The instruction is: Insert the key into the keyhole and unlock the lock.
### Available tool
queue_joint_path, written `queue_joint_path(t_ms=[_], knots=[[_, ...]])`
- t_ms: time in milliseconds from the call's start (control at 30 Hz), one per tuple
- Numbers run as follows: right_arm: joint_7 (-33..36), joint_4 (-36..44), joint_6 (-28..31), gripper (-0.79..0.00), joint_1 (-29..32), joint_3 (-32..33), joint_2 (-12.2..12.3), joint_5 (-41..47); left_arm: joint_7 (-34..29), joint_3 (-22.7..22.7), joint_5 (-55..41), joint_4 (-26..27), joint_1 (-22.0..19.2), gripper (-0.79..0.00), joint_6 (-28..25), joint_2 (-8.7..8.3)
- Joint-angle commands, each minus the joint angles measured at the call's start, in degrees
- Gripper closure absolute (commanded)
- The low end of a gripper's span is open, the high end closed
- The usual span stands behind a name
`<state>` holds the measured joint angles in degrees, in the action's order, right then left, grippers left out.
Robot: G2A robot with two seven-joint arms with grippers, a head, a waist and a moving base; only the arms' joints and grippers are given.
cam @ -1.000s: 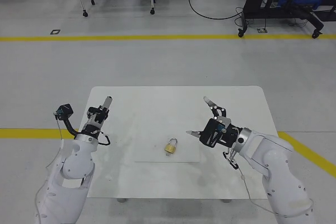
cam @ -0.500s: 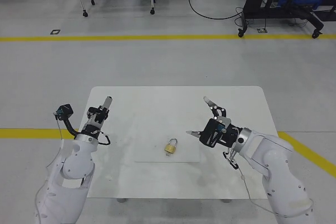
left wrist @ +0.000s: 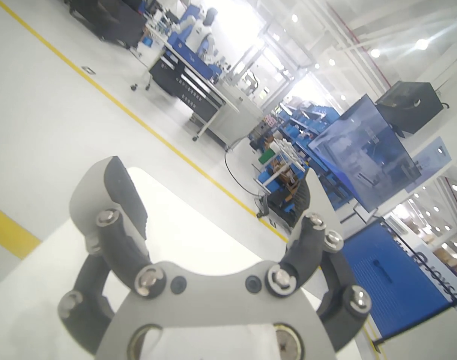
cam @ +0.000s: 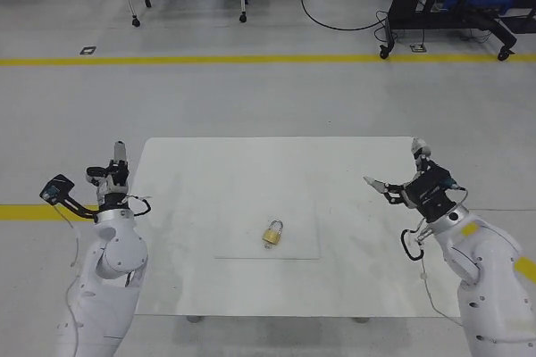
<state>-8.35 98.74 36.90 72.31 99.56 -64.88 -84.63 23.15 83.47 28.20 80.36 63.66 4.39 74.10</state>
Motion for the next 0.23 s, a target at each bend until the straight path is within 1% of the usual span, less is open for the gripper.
queue_joint_path(t_ms=[0,33,67,200], knots=[[-2.30,-0.17,1.10,-0.785,0.64,1.61,0.22,0.37,-0.52,-0.01,-0.16,0.10,0.04,-0.785,0.03,-0.01],[-1.32,-0.15,0.59,-0.785,0.45,1.02,0.13,0.31,-0.20,0.00,-0.07,0.03,0.01,-0.785,0.02,0.00],[-2.30,-0.17,0.98,-0.785,0.57,1.52,0.16,0.37,-0.32,0.00,-0.10,0.04,0.01,-0.785,0.03,0.00],[-2.32,-0.13,0.64,-0.785,0.76,1.42,0.15,0.40,-0.46,0.05,0.24,0.21,0.27,-0.785,0.01,-0.06]])
